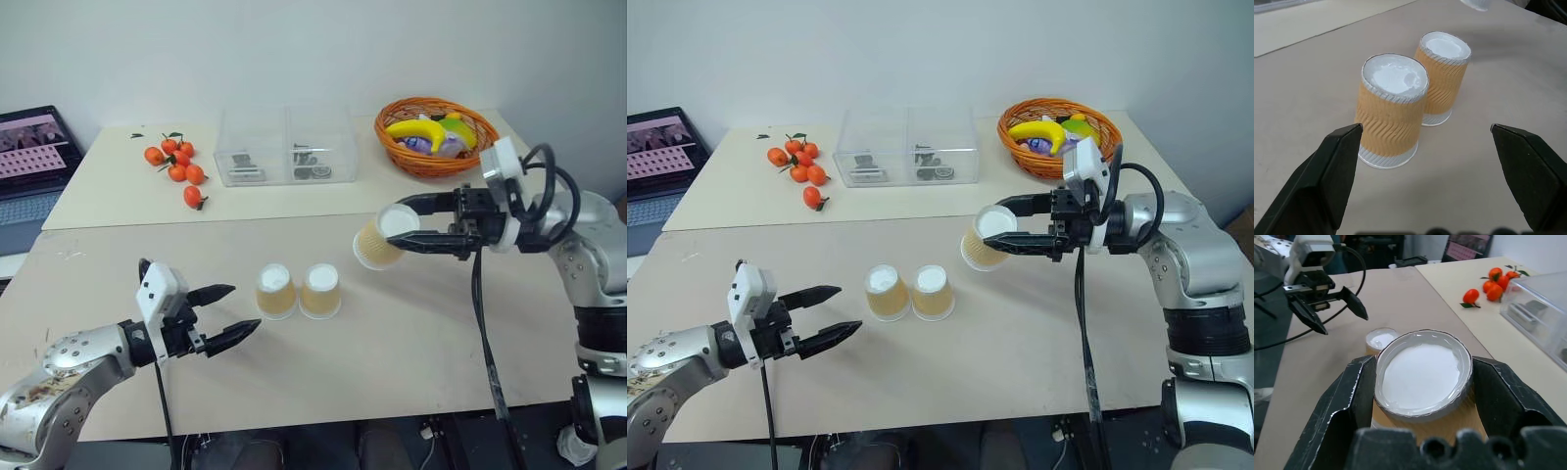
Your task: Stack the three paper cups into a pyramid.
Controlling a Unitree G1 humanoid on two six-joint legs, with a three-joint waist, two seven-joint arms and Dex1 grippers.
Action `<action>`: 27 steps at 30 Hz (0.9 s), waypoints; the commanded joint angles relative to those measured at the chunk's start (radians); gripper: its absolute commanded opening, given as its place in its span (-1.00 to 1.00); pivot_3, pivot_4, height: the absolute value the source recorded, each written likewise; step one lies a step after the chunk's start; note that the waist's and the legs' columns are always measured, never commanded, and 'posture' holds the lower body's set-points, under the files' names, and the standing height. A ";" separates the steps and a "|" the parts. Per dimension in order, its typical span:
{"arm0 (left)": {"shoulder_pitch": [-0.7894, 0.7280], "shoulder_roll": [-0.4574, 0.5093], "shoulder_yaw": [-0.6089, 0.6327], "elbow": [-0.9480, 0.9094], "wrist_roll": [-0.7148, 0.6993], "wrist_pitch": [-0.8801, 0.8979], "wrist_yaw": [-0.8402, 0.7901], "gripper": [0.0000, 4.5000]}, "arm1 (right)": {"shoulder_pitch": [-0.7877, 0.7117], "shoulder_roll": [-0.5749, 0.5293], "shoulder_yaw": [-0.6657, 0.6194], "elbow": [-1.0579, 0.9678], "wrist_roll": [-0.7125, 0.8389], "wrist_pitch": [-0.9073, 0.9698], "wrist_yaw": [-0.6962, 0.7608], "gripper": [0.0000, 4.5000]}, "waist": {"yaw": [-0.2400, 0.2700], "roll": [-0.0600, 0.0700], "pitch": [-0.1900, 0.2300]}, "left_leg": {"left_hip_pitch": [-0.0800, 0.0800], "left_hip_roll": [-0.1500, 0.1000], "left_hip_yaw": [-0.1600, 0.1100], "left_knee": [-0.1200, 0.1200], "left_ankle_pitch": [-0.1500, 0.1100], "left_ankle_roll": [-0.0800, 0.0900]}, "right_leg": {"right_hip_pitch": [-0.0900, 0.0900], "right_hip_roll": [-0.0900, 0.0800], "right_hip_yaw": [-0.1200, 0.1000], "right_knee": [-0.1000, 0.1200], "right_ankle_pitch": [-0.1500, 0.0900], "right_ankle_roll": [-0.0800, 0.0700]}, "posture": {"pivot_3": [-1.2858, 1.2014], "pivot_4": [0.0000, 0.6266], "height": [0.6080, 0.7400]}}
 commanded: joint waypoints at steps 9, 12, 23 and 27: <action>0.027 -0.011 0.031 -0.071 -0.037 -0.004 0.045 1.00 | -0.205 0.203 0.050 0.087 0.073 0.142 -0.033 0.20 | -0.003 0.000 0.000 | -0.001 0.001 0.000 0.000 0.000 -0.001 | -0.002 0.000 0.000 -0.001 0.001 -0.001 | 0.03 -0.52 0.97; 0.023 -0.011 0.027 -0.071 -0.040 -0.005 0.052 1.00 | -0.246 0.230 0.080 0.133 0.059 0.154 -0.008 0.20 | -0.003 0.000 0.000 | -0.001 0.001 0.000 0.000 0.000 -0.002 | -0.003 0.001 0.000 -0.001 0.001 -0.001 | 0.03 -0.52 0.97; 0.001 -0.021 0.017 -0.061 -0.044 -0.007 0.072 1.00 | -0.357 0.245 0.205 0.278 -0.016 0.175 0.165 0.20 | -0.007 0.000 0.000 | -0.002 0.001 0.000 -0.001 0.000 -0.003 | -0.005 0.001 0.000 -0.001 0.002 -0.001 | 0.03 -0.52 0.97; -0.001 -0.024 0.013 -0.064 -0.046 -0.006 0.076 1.00 | -0.347 0.258 0.229 0.290 -0.049 0.151 0.193 0.20 | -0.013 0.000 0.000 | -0.002 0.001 0.000 0.000 0.000 -0.003 | -0.005 0.001 0.000 -0.001 0.002 -0.001 | 0.03 -0.52 0.97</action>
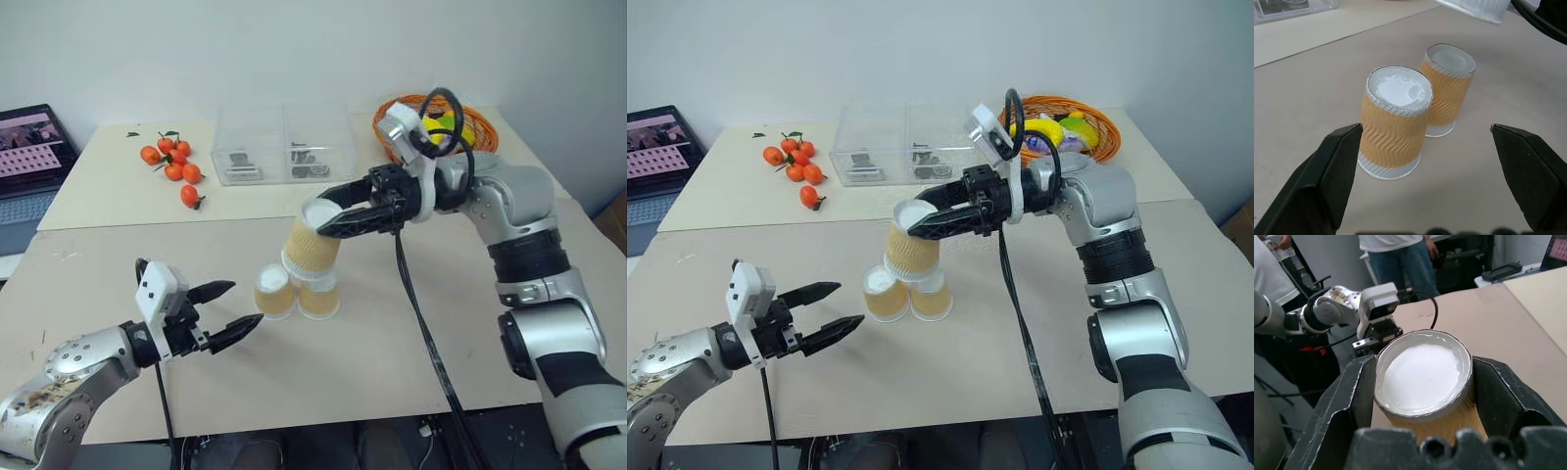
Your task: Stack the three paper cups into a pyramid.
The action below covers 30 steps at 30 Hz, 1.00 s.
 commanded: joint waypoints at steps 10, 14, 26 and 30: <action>-0.014 -0.003 0.007 -0.026 -0.024 0.000 0.006 1.00 | -0.032 0.089 0.022 0.039 -0.077 -0.086 0.034 0.20 | -0.016 0.000 0.000 | 0.000 0.000 0.000 0.000 0.000 -0.002 | -0.004 0.000 0.000 0.009 0.000 0.000 | 0.03 -0.52 0.97; -0.004 -0.005 0.014 -0.030 -0.023 -0.001 0.009 1.00 | -0.042 0.121 0.038 0.061 -0.100 -0.102 0.054 0.20 | -0.017 0.000 0.000 | -0.003 0.000 0.001 0.000 0.000 -0.004 | -0.010 0.000 0.001 0.013 0.000 -0.001 | 0.03 -0.52 0.97; 0.115 0.004 0.105 -0.057 -0.038 -0.016 -0.009 1.00 | -0.089 0.162 0.027 0.141 -0.140 -0.146 0.086 0.20 | -0.017 0.000 0.000 | -0.004 0.000 0.002 0.000 0.000 -0.004 | -0.012 0.000 0.000 0.013 0.001 -0.002 | 0.03 -0.52 0.97; 0.111 0.004 0.103 -0.058 -0.036 -0.016 -0.006 1.00 | -0.102 0.173 0.027 0.160 -0.146 -0.156 0.089 0.20 | -0.017 0.000 0.000 | -0.003 0.000 0.002 0.000 0.000 -0.004 | -0.012 0.000 0.000 0.013 0.001 -0.002 | 0.03 -0.52 0.97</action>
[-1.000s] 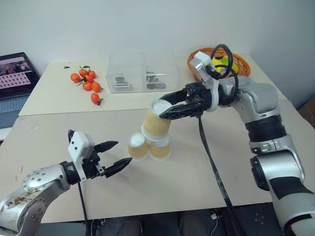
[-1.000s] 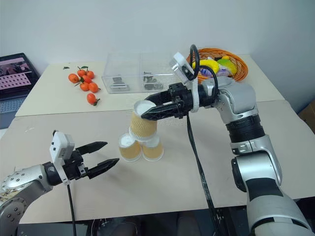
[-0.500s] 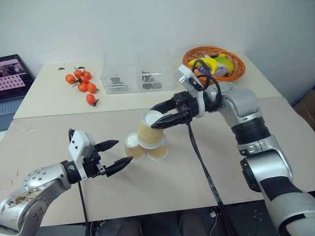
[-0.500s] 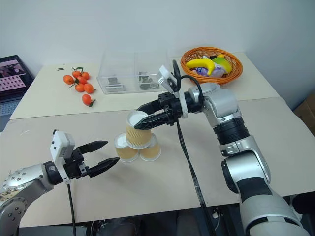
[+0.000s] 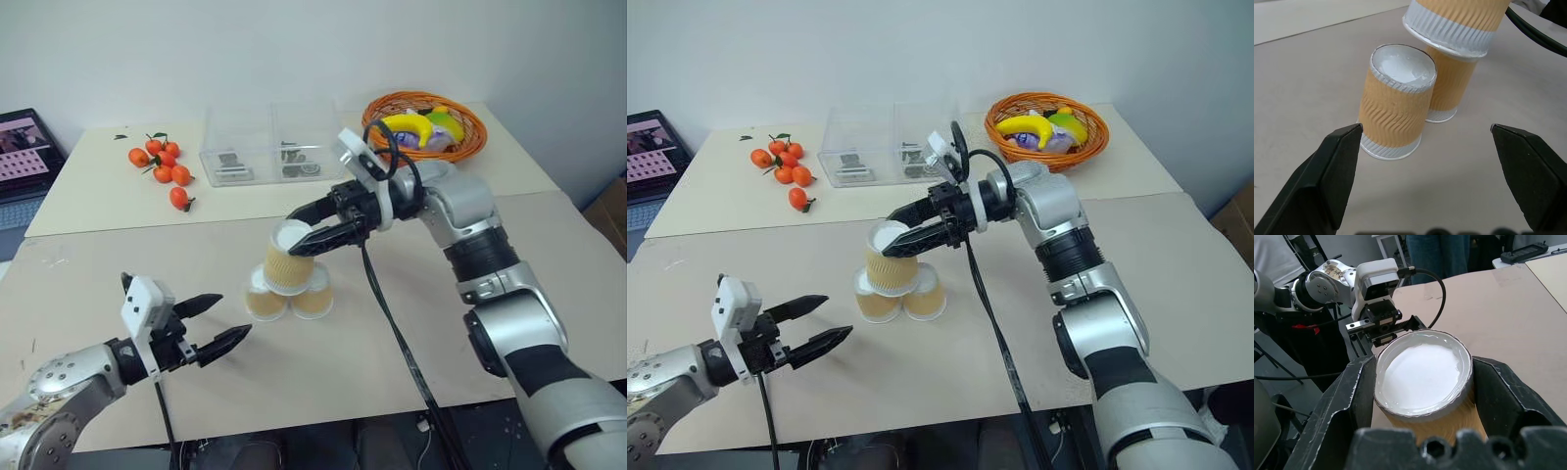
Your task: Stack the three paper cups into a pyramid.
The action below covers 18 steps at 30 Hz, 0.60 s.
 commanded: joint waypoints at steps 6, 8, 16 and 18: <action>-0.013 0.006 0.017 -0.035 -0.006 -0.016 0.003 1.00 | -0.036 0.033 -0.009 0.021 -0.018 -0.046 0.028 0.20 | -0.002 0.000 0.000 | 0.000 0.000 0.000 0.000 0.000 0.000 | 0.000 0.000 0.000 0.000 0.000 0.000 | 0.03 -0.52 0.97; -0.014 0.005 0.016 -0.036 -0.005 -0.016 0.004 1.00 | -0.032 0.041 -0.013 0.029 -0.025 -0.051 0.019 0.20 | -0.001 0.000 0.000 | 0.000 0.000 0.000 0.000 0.000 0.000 | 0.000 0.000 0.000 0.000 0.000 0.000 | 0.03 -0.52 0.97; -0.033 -0.004 -0.007 -0.035 -0.005 -0.015 0.017 1.00 | -0.013 0.053 -0.011 0.047 -0.062 -0.080 -0.008 0.98 | -0.002 0.000 0.000 | 0.000 0.000 0.000 0.000 0.000 0.000 | 0.000 0.000 0.000 0.000 0.000 0.000 | 0.03 -0.52 0.97; -0.043 -0.006 -0.014 -0.029 -0.004 -0.015 0.018 1.00 | -0.015 0.044 -0.022 0.040 -0.055 -0.071 0.004 0.98 | -0.002 0.000 0.000 | 0.000 0.000 0.000 0.000 0.000 0.000 | 0.000 0.000 0.000 0.000 0.000 0.000 | 0.03 -0.52 0.97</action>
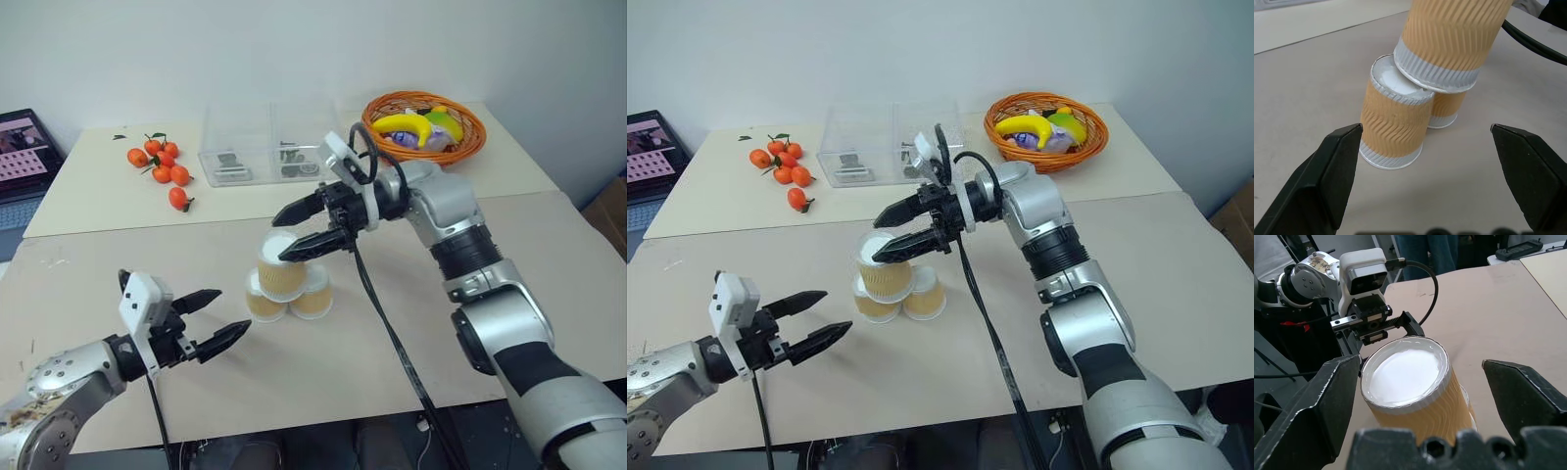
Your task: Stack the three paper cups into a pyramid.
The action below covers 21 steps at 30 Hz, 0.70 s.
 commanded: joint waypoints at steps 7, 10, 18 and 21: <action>-0.042 -0.009 -0.026 -0.012 -0.003 -0.014 0.004 1.00 | -0.035 -0.070 -0.065 -0.026 0.035 0.017 0.053 0.98 | 0.001 0.000 0.000 | 0.000 0.000 0.000 0.000 0.000 0.000 | 0.000 0.000 0.000 0.000 0.000 0.000 | 0.03 -0.52 0.97; -0.049 -0.009 -0.024 -0.003 -0.006 -0.013 0.000 1.00 | -0.045 -0.108 -0.085 -0.018 0.049 0.029 0.074 0.98 | 0.001 0.000 0.000 | 0.000 0.000 0.000 0.000 0.000 0.000 | 0.000 0.000 0.000 0.000 0.000 0.000 | 0.03 -0.52 0.97; 0.004 -0.016 0.070 -0.012 -0.062 0.000 0.010 1.00 | -0.033 -0.213 -0.167 -0.020 0.076 0.047 0.052 0.98 | -0.001 0.000 0.000 | 0.000 0.000 0.000 0.000 0.000 0.000 | 0.000 0.000 0.000 0.000 0.000 0.000 | 0.03 -0.52 0.97; 0.055 -0.052 0.182 -0.013 -0.109 0.004 0.083 1.00 | 0.049 -0.290 -0.288 -0.080 0.096 0.027 -0.051 0.98 | 0.004 0.000 0.000 | -0.001 0.001 0.001 0.000 0.000 0.000 | 0.000 0.000 0.000 -0.001 0.000 0.000 | 0.03 -0.52 0.97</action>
